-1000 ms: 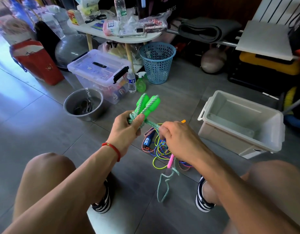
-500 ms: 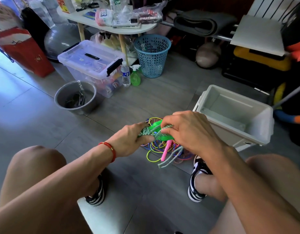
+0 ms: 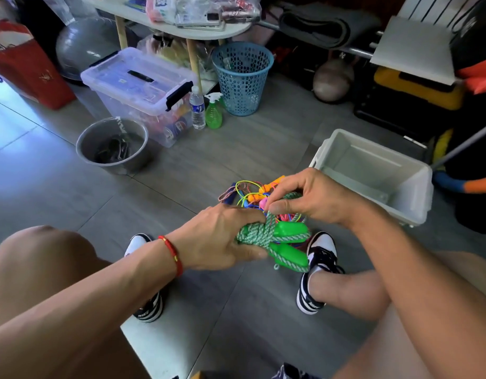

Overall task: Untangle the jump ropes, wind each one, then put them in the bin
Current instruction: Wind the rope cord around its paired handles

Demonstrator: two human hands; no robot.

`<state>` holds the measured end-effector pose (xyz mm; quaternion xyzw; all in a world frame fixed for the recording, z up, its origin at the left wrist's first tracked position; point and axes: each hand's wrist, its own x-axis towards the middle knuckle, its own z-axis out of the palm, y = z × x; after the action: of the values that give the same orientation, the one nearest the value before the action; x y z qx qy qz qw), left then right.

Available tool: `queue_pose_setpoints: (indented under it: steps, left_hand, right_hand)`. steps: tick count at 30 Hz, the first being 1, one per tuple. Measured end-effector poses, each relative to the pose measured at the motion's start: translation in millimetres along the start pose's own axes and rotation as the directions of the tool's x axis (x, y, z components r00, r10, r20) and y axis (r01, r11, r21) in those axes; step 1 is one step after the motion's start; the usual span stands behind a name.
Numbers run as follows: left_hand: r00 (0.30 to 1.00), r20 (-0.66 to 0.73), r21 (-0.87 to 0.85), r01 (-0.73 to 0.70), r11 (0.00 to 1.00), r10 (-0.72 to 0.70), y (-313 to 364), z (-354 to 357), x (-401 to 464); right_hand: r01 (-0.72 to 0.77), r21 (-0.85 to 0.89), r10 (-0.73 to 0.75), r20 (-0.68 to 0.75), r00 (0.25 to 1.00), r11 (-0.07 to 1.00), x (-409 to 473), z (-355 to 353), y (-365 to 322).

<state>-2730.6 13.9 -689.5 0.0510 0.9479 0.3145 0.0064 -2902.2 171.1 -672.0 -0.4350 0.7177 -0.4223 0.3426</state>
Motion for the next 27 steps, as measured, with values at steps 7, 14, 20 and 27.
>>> queue_pose_setpoints:
  steps: [7, 14, 20, 27]
  left_hand:
    - [0.993, -0.063, -0.2, 0.083, 0.976, -0.097, 12.5, -11.2, -0.7]
    - [0.839, -0.196, -0.808, 0.155, 0.568, -0.508, -2.9, -15.4, 10.9]
    - [0.814, -0.21, -0.786, 0.188, 0.588, -0.541, -20.4, -6.7, 13.5]
    - [0.701, -0.314, -0.621, 0.359, 0.697, -0.641, -40.3, 9.4, 19.0]
  right_hand:
    - [-0.105, 0.307, 0.071, 0.117, 0.991, 0.946, -2.1, 13.1, 24.2]
    - [-0.12, 0.305, 0.124, 0.007, 0.992, 0.945, 2.6, 37.8, 16.0]
    - [-0.093, -0.182, 0.071, -0.126, 0.99, 0.979, 5.6, 59.2, 2.1]
    - [-0.251, -0.164, 0.229, -0.141, 0.963, 0.954, 10.2, 74.8, -3.8]
